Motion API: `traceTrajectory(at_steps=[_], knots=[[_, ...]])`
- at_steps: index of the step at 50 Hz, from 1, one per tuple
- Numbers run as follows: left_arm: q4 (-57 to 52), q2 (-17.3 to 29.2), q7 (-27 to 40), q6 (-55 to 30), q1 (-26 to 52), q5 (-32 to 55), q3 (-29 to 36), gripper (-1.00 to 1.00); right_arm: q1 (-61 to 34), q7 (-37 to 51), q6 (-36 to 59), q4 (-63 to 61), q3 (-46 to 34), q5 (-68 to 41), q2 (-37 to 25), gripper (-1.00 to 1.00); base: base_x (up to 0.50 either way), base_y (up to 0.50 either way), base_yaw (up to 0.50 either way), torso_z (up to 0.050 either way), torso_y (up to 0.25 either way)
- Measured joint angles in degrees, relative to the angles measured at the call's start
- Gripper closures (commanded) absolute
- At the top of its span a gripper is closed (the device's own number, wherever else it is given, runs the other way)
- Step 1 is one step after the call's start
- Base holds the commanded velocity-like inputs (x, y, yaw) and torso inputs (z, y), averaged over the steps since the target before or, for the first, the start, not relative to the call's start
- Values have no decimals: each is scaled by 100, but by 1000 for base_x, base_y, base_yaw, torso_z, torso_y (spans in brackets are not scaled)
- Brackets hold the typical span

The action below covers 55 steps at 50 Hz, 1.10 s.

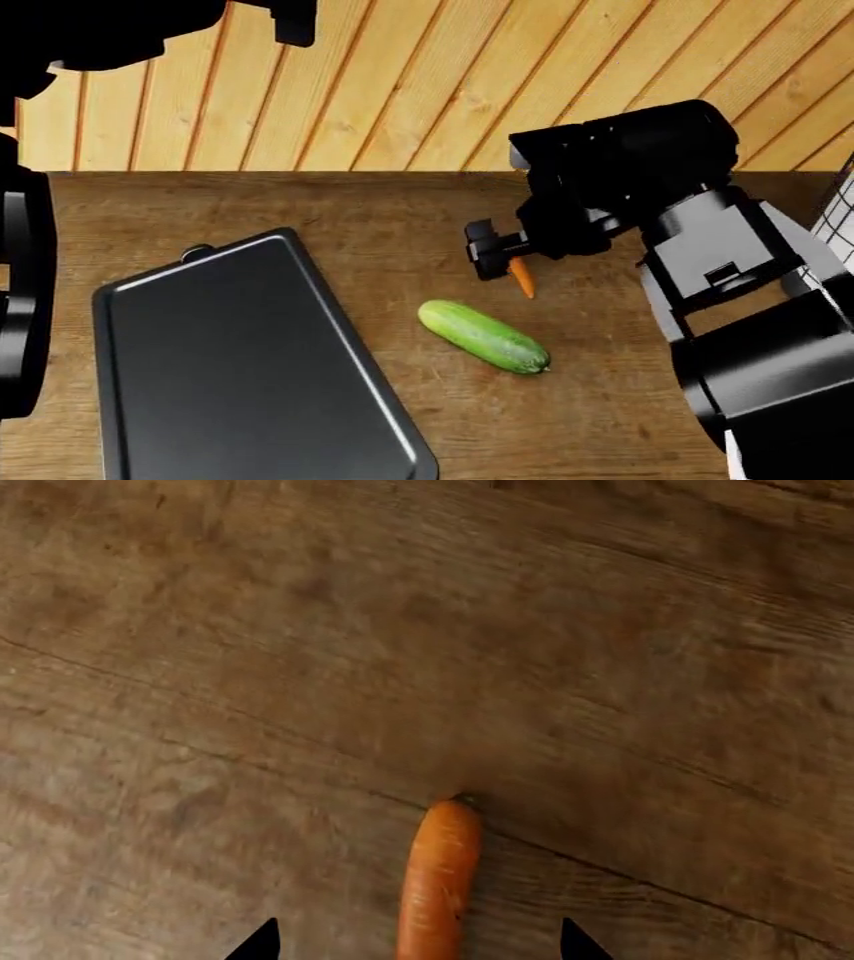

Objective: Place the two vegetables and bowl onto the tray for setting up a vegetable dip station.

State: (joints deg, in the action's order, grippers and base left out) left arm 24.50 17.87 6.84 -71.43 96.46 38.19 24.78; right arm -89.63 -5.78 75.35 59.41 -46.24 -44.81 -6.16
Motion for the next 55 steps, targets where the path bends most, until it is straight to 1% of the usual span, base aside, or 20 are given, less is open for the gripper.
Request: traceTrajectory(at_steps=[15,16,27,35,40,46,50,55], knots=[[-47,35,42,-19,-23,40,-21,-100,110,-238,-241,384,-173,115,131,-100,0,0,0,0,0],[-53,38,46,-22,-26,44,-24,-100,97,-226,-296,466,-164,124,151,100,0,0,0,0,0],[-104,58,92,-57,-19,77,-48,-100,-8,-121,-737,1160,60,432,298,100,0,0,0,0,0],[-129,75,124,-70,-3,93,-64,-100,-54,-50,-887,1183,85,688,342,100,0,0,0,0,0],[-147,87,145,-79,0,105,-76,-100,-3,159,-663,610,193,630,240,100,0,0,0,0,0],[-182,105,182,-113,4,126,-96,-100,90,692,66,-621,556,254,6,100,0,0,0,0,0],[-202,110,208,-138,13,138,-106,-100,100,1327,523,-1385,656,-452,-148,100,0,0,0,0,0],[-247,119,244,-186,24,163,-121,-100,60,2200,885,-2118,513,-1648,-279,100,0,0,0,0,0]])
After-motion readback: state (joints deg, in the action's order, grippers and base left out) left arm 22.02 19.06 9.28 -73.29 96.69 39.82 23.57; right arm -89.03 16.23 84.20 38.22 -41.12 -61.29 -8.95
